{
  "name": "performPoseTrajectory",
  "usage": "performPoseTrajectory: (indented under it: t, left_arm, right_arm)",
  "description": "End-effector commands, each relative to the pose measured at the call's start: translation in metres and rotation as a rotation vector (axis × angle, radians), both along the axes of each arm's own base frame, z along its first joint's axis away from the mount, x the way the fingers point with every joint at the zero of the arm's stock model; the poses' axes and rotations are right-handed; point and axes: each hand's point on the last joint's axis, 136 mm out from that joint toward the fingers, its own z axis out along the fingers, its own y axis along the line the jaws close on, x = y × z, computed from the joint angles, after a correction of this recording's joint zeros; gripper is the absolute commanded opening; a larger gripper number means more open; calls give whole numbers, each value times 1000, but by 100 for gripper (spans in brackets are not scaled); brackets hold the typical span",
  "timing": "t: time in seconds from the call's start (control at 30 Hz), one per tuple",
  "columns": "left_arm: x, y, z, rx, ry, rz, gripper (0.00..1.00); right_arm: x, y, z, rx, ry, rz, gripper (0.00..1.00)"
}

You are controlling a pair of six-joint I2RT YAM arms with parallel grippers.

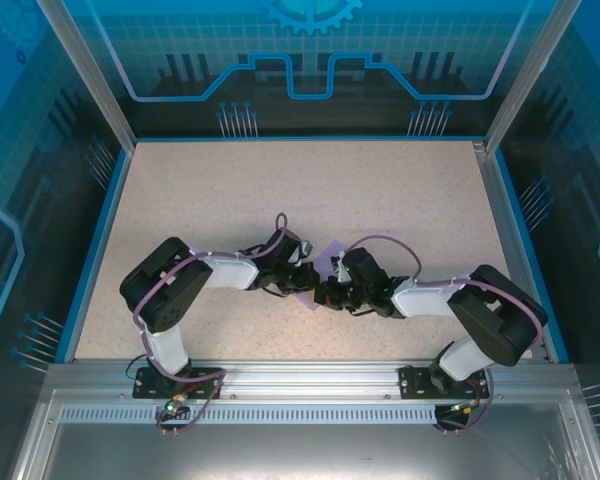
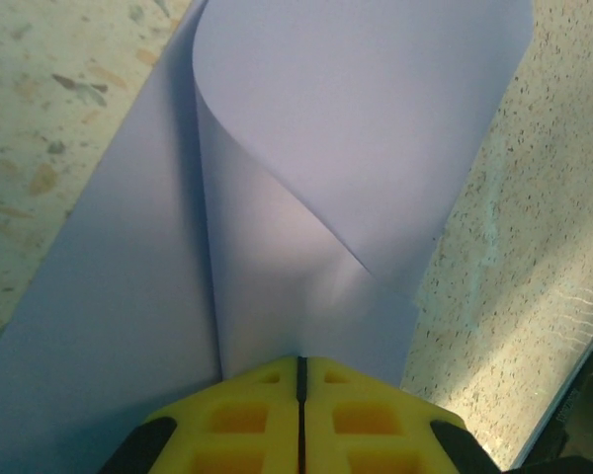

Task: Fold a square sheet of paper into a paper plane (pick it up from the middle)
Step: Fold the triangle a second time at the center of the table.

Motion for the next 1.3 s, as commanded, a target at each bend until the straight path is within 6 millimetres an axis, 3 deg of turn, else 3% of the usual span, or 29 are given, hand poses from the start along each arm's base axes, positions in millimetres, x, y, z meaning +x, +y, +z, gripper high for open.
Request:
performPoseTrajectory:
  t: [0.0, 0.33, 0.6, 0.97, 1.27]
  left_arm:
    - [-14, 17, -23, 70, 92, 26, 8]
    - [-12, 17, -18, 63, 87, 37, 8]
    - [-4, 15, -19, 51, 82, 42, 8]
    - [19, 17, -14, 57, 57, 46, 8]
    - [42, 20, -9, 71, 33, 38, 8]
  right_arm:
    - [-6, 5, -7, -13, 9, -1, 4]
    - [-18, -6, -34, -134, 35, 25, 4]
    - [-40, -22, -63, -244, 112, 52, 2]
    - [-58, -50, -77, -449, 128, 93, 2]
    - [-63, -58, -81, -495, 139, 111, 1]
